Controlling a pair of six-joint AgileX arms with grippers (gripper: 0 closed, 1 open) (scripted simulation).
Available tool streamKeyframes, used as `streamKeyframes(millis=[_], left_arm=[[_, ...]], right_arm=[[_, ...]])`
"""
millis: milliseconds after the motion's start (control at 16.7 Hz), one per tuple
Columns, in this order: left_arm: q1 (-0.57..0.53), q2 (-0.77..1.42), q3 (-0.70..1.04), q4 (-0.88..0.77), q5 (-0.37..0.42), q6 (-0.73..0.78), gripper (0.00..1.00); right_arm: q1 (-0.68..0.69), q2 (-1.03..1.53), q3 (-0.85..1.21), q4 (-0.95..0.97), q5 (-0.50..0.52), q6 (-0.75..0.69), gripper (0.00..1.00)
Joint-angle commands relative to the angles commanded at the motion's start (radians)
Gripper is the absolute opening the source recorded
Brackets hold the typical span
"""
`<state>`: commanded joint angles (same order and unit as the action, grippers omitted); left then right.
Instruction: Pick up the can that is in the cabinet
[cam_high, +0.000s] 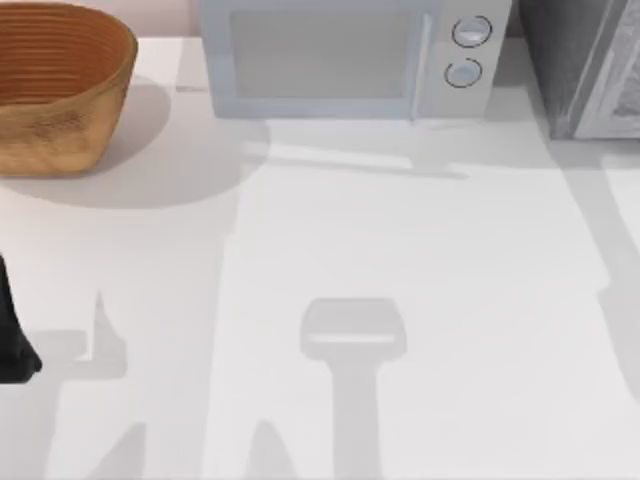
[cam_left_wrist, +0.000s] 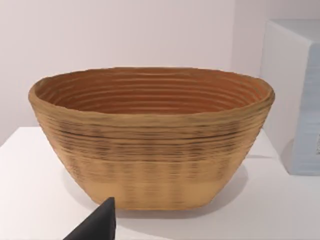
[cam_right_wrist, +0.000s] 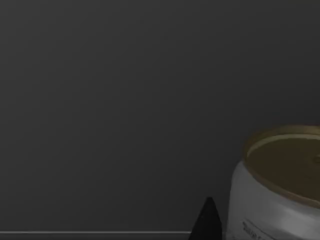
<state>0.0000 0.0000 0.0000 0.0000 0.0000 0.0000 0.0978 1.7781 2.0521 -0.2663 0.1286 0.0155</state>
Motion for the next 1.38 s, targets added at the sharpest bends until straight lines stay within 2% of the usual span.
streamKeyframes(millis=[660, 1380], left_arm=[[0.000, 0.000, 0.000, 0.000, 0.000, 0.000, 1.00], [0.000, 0.000, 0.000, 0.000, 0.000, 0.000, 1.00]], right_arm=[[0.005, -0.016, -0.005, -0.011, 0.003, 0.001, 0.00], [0.110, -0.478, -0.151, -0.327, 0.101, 0.000, 0.00]])
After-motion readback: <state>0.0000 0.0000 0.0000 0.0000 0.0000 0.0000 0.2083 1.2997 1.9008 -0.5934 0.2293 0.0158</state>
